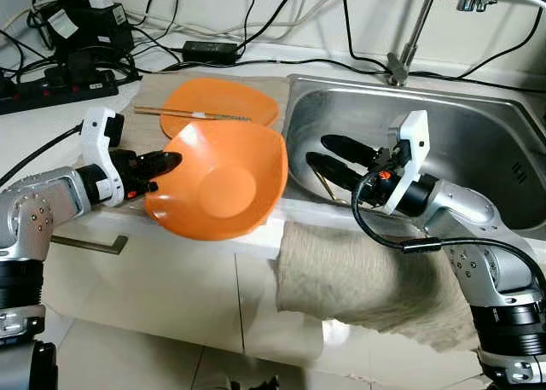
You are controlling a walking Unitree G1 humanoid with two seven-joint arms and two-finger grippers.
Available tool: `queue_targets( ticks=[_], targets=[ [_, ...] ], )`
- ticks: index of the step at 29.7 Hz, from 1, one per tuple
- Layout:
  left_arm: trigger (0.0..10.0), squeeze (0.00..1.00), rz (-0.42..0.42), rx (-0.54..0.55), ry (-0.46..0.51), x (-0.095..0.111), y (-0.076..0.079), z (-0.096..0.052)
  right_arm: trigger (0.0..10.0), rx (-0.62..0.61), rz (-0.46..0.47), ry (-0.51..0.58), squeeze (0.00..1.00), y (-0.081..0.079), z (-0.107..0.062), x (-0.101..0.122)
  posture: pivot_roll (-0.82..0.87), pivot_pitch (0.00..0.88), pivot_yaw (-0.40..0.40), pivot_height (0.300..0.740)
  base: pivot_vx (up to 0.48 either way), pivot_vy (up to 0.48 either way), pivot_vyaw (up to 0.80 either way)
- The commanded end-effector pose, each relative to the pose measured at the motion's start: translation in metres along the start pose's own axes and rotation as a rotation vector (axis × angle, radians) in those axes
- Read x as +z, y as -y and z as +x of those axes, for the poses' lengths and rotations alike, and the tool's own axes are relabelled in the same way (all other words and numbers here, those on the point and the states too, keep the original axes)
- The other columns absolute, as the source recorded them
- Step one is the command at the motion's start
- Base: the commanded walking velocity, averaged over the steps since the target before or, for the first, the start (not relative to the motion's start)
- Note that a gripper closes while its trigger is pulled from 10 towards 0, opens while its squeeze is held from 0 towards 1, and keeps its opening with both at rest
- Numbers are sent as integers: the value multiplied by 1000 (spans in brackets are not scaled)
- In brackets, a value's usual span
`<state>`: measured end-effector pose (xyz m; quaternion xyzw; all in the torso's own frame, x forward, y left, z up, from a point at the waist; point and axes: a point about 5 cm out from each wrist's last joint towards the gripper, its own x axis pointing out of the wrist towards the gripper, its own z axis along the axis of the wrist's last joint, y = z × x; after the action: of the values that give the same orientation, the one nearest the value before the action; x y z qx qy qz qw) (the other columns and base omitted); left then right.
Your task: Kitchen organization
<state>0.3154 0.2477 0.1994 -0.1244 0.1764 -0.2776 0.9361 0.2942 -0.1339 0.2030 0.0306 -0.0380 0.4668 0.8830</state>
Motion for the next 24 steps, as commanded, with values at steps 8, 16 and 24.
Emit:
queue_targets(
  ticks=[8, 16, 24],
  targets=[
    [0, 0, -13, 40, 15, 2, 3, 0, 10000, -40, -14, 39, 0, 5, -2, 9, -8, 0, -14, 740, 0, 0, 0],
    [0, 0, -64, 45, 382, 61, 26, 5, 10000, -185, 46, 152, 961, 22, 2, 25, -3, 0, -29, 740, 0, 0, 0],
    [0, 0, -12, 34, 474, 77, 55, 14, 10000, -253, 236, 265, 1000, 26, 12, 32, -7, 0, -33, 740, 0, 0, 0]
  ],
)
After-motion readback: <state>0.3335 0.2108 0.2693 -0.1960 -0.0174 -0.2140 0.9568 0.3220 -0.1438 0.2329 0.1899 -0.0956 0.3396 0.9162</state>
